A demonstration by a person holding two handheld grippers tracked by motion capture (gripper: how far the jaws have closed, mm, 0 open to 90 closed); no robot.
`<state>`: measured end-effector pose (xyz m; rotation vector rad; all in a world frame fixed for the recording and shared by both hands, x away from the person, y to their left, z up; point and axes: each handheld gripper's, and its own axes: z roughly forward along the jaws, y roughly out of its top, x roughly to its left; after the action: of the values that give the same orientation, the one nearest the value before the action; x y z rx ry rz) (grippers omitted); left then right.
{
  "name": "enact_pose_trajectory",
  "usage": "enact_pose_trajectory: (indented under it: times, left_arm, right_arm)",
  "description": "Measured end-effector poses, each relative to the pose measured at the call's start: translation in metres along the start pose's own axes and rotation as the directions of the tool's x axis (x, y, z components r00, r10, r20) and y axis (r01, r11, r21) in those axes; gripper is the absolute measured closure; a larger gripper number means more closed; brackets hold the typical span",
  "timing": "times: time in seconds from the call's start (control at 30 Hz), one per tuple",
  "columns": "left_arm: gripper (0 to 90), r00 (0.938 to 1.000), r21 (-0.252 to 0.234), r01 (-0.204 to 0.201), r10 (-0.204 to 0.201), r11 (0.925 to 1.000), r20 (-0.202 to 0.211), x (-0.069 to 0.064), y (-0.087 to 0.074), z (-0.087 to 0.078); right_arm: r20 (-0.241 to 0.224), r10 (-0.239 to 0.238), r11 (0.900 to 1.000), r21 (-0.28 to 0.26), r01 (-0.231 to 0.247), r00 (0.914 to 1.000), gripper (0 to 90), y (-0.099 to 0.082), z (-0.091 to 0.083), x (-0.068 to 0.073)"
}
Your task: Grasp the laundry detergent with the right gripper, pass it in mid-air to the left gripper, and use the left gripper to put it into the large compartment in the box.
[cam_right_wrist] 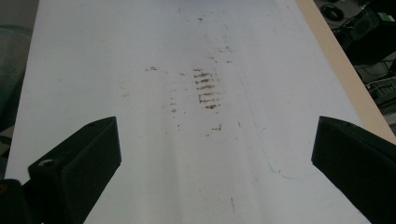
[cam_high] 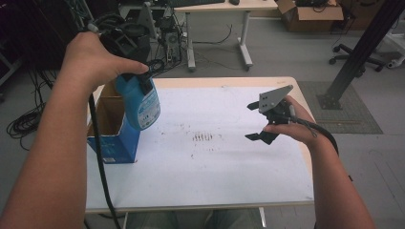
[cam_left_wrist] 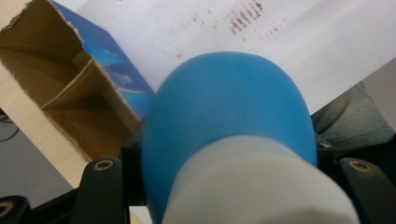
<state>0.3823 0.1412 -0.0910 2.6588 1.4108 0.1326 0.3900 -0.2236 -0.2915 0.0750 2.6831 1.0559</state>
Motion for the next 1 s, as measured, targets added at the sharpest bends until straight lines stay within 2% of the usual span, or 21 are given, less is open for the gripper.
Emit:
enact_pose_trajectory:
  times: [0.3,0.53,0.63,0.77,1.0]
  left_arm:
    - [38.7,0.9986,-0.002,0.052,-0.052,0.9986,-0.006,0.022,-0.007,-0.016]
    - [38.7,0.9939,-0.005,0.110,-0.110,0.9939,-0.011,0.039,-0.015,-0.020]
    - [38.7,0.9904,-0.007,0.138,-0.138,0.9905,-0.013,0.046,-0.019,-0.021]
    - [38.7,0.9848,-0.012,0.171,-0.172,0.9851,-0.025,0.055,-0.023,-0.023]
    - [38.6,0.9711,-0.012,0.235,-0.235,0.9720,-0.040,0.066,-0.028,-0.024]
  right_arm:
    - [-0.028,-0.024,0.9977,0.062,0.025,0.9993,1.5,0.009,-0.004,-0.007]
    - [-0.049,-0.024,0.9941,0.105,0.029,0.9985,1.7,0.011,-0.003,-0.011]
    - [-0.053,-0.023,0.9931,0.114,0.029,0.9983,1.7,0.011,-0.002,-0.012]
    - [-0.069,-0.028,0.9878,0.151,0.038,0.9972,1.8,0.012,-0.001,-0.012]
    - [-0.087,-0.033,0.9777,0.204,0.050,0.9957,2.1,0.012,0.003,-0.012]
